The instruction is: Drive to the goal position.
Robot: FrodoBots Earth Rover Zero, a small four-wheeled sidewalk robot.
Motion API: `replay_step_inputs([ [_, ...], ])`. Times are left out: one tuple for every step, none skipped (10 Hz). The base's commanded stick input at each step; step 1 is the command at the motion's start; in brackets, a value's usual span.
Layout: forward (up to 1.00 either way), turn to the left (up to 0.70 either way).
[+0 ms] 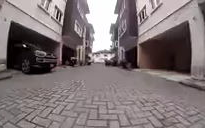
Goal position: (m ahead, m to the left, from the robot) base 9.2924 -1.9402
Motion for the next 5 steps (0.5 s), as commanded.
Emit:
replay_step_inputs([
  [0.7,0.0],
  [0.7,0.0],
  [0.7,0.0],
  [0.7,0.0],
  [0.7,0.0],
])
